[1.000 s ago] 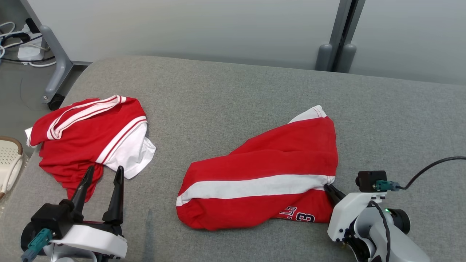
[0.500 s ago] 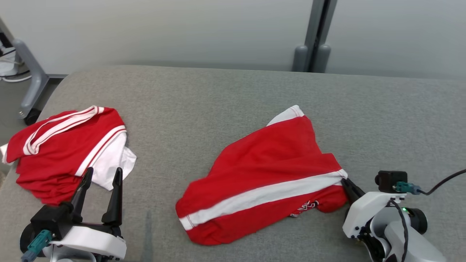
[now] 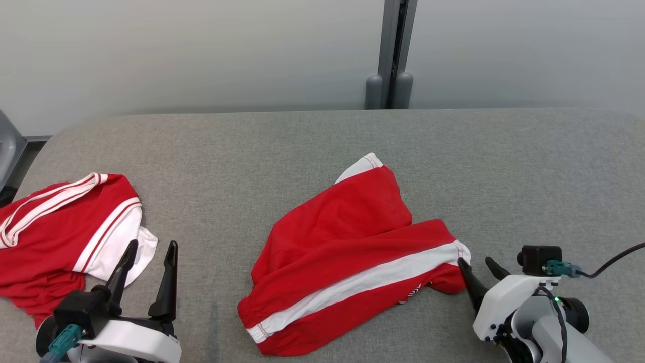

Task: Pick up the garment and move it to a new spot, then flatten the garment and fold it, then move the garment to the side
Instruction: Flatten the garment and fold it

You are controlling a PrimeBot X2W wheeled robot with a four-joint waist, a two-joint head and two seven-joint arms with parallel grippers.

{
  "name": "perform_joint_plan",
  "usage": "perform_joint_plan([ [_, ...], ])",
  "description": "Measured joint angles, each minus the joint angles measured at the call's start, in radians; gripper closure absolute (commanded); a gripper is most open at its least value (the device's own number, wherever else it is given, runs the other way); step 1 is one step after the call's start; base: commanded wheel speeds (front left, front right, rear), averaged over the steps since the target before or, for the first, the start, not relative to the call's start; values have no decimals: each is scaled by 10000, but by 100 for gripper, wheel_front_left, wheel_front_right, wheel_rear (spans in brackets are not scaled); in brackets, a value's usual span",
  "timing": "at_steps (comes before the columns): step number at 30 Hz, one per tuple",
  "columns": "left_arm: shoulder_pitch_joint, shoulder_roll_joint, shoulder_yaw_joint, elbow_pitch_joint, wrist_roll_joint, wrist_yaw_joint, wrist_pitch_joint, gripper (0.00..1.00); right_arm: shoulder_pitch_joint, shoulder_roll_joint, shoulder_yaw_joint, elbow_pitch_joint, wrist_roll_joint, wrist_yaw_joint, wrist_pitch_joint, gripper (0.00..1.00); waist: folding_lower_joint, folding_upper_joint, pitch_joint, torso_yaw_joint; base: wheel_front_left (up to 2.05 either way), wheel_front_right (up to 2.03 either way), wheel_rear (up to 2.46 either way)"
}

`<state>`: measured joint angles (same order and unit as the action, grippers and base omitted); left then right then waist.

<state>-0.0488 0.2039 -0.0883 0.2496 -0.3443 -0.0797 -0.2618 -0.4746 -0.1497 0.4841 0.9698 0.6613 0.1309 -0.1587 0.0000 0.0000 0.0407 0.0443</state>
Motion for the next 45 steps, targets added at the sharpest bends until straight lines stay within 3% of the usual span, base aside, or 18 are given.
perform_joint_plan([
  [6, 15, -21, -15, 33, 44, -27, 0, 0, 314, -232, 426, -633, 324, 0, 259, 0, 0, 0, -163, -119, 0, 0, 0],
  [14, 206, -71, 272, -366, 169, 117, 2, 0, 721, -807, 117, -2230, 324, -2, -903, 0, 0, 0, -393, -176, 0, 0, 0],
  [17, 259, -86, 458, -663, 286, 192, 0, 0, 969, -825, -742, -3283, -38, -2, -1003, 0, 0, 0, -440, -239, 0, 0, 0],
  [20, 365, -157, 642, -934, 351, 192, -8, 0, 1398, -681, -2245, -5112, -1066, -2, -1034, 0, 0, 0, -434, -312, 0, 0, 0],
  [21, 440, -247, 767, -1039, 351, 196, -13, 0, 1976, -345, -2986, -6243, -1825, -2, -1055, 0, 0, 0, -432, -336, 0, 0, 0],
  [29, 631, -577, 1091, -1262, 543, 190, -13, 0, 3917, 763, -4569, -9313, -3584, -2, -1057, 0, 0, 0, -457, -366, 0, 0, 0],
  [33, 731, -729, 1162, -1308, 627, 73, -15, 0, 4516, 897, -4792, -9565, -4188, -2, -1057, 0, 0, 0, -452, -421, 0, 0, 0],
  [45, 869, -999, 1338, -1273, 719, -211, -13, 0, 4674, 997, -4815, -8995, -4435, -2, -1057, 0, 0, 0, -414, -506, 0, 0, 0],
])
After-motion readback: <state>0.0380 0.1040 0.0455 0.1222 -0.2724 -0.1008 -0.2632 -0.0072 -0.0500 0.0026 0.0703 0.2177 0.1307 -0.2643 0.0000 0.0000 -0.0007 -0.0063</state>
